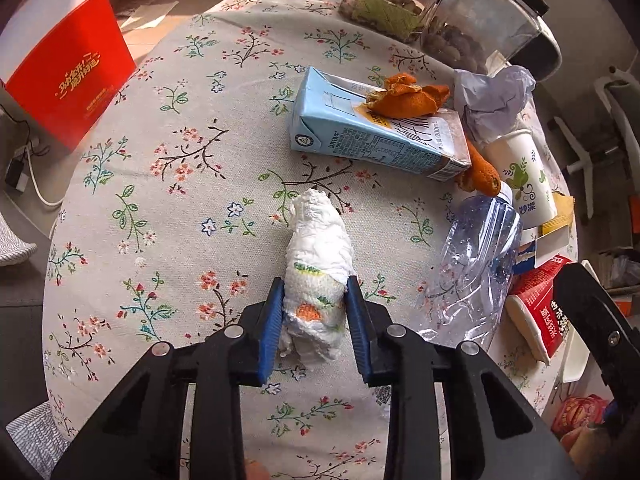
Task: Collect trash
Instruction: 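Grasp another white tissue wad with the left tool while the right grasps the clear plastic bottle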
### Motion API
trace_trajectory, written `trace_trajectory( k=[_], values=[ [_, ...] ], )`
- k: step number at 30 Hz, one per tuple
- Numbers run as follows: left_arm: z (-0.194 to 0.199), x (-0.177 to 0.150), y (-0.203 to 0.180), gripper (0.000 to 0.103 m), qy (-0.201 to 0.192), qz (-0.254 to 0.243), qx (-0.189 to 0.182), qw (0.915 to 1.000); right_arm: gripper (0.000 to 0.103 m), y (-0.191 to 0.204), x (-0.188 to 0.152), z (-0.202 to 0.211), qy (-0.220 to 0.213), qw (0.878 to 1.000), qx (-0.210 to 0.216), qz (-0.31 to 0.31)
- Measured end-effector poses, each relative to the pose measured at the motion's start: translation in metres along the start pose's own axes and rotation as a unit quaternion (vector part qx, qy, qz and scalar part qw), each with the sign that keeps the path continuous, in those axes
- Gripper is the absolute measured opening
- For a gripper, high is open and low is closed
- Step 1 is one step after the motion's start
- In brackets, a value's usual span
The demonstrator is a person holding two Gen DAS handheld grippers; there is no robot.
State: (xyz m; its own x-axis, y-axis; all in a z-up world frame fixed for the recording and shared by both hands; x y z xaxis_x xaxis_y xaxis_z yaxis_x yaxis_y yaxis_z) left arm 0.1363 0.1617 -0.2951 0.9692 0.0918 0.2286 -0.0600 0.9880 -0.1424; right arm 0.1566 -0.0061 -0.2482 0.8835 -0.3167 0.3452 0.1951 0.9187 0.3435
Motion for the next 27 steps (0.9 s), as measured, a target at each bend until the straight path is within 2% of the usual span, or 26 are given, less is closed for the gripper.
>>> trace_trajectory(
  k=[4, 9, 11, 13, 17, 20, 24, 27],
  values=[
    [0.027, 0.001, 0.040, 0.031, -0.041, 0.023, 0.044, 0.9979, 0.096, 0.011, -0.011, -0.020, 0.026, 0.999, -0.012, 0.020],
    [0.046, 0.002, 0.056, 0.031, -0.063, 0.028, 0.046, 0.9966, 0.094, 0.024, -0.030, -0.054, 0.072, 0.996, -0.021, 0.044],
    [0.048, 0.000, 0.054, 0.031, -0.065, 0.023, 0.045, 0.9966, 0.079, 0.026, -0.037, -0.066, 0.091, 0.995, -0.016, 0.046],
    [0.049, 0.001, 0.054, 0.031, -0.076, 0.018, 0.048, 0.9958, 0.075, 0.028, -0.039, -0.068, 0.090, 0.995, -0.013, 0.049],
    [0.062, 0.007, 0.059, 0.031, -0.118, 0.013, 0.061, 0.9911, 0.069, 0.036, -0.036, -0.052, 0.061, 0.995, -0.002, 0.074],
    [0.073, 0.012, 0.060, 0.031, -0.142, 0.017, 0.059, 0.9880, 0.067, 0.045, -0.025, -0.024, 0.010, 0.995, 0.025, 0.091],
    [0.093, 0.017, 0.051, 0.031, -0.187, 0.007, 0.062, 0.9804, 0.053, 0.053, -0.007, 0.019, -0.061, 0.990, 0.063, 0.109],
    [0.106, 0.021, 0.042, 0.031, -0.214, -0.002, 0.054, 0.9754, 0.049, 0.050, 0.001, 0.040, -0.094, 0.987, 0.067, 0.114]
  ],
)
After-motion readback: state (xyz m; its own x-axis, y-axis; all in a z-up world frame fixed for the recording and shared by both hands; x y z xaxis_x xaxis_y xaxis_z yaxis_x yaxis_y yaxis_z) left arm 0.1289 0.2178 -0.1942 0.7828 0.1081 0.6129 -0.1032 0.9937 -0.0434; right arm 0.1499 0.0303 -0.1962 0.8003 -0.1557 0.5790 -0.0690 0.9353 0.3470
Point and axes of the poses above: each gripper's, at about its wrist camera, not at the fingertips, and z roughly against the way its jaws point, y to its left, x to its top, the point moved 5 cm from there along -z, roughly the way its jaws point, and after that the axes turned 10 degrees about -z, right-handed, at the moved point
